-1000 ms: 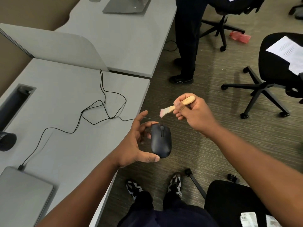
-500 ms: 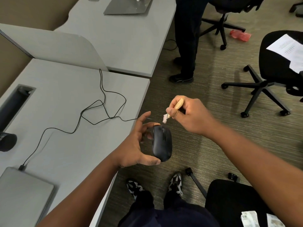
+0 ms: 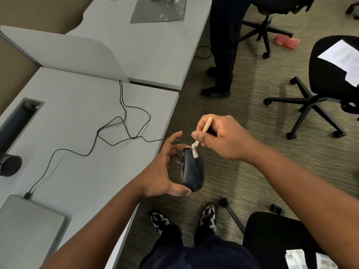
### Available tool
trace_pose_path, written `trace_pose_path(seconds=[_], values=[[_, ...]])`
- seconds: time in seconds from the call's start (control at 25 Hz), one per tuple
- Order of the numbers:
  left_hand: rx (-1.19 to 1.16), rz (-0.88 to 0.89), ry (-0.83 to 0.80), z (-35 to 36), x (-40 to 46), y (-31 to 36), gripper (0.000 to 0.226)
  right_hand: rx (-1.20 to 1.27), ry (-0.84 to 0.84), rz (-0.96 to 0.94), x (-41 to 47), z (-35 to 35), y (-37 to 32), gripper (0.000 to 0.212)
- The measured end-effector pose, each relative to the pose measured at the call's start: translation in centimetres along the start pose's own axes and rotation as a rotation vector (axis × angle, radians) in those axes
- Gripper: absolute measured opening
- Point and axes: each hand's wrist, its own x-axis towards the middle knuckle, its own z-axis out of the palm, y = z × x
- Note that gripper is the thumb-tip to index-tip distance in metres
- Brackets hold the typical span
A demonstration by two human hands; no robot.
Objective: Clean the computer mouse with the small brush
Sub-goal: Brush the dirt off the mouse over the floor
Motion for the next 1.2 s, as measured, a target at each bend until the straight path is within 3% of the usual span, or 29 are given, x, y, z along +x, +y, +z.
trace_pose_path(seconds=[0.12, 0.2, 0.28, 0.36, 0.44, 0.76, 0.88, 1.0, 1.08, 1.2], values=[[0.000, -0.012, -0.005, 0.1, 0.0, -0.1, 0.145, -0.075, 0.082, -0.057, -0.1, 0.5, 0.6, 0.015], [0.011, -0.013, -0.008, 0.0, 0.1, 0.0, 0.145, 0.044, 0.130, -0.054, -0.4, 0.4, 0.8, 0.017], [0.020, -0.011, -0.004, -0.2, 0.3, 0.0, 0.144, 0.290, 0.069, 0.017, -0.5, -0.2, 0.6, 0.020], [0.022, -0.008, -0.003, -0.2, 0.3, -0.1, 0.144, 0.375, -0.067, 0.079, -0.5, -0.5, 0.5, 0.024], [0.024, -0.004, -0.007, -0.1, 0.3, -0.1, 0.144, 0.299, -0.084, 0.077, -0.4, -0.3, 0.5, 0.025], [0.001, 0.003, -0.003, 0.1, 0.3, -0.1, 0.144, -0.024, 0.161, -0.032, -0.1, 0.6, 1.9, 0.016], [-0.007, -0.002, -0.011, -0.1, 0.4, -0.1, 0.143, 0.107, 0.255, 0.002, -0.2, 0.1, 2.0, 0.018], [-0.003, -0.002, -0.011, -0.3, 0.4, -0.1, 0.142, 0.393, 0.088, 0.085, -0.2, -0.7, 1.6, 0.019], [-0.005, -0.001, -0.010, -0.3, 0.3, -0.2, 0.143, 0.379, -0.019, 0.094, -0.1, -0.5, 1.4, 0.021], [0.000, 0.002, -0.008, 0.0, 0.0, -0.3, 0.144, 0.214, 0.065, 0.052, 0.0, 0.0, 1.5, 0.018]])
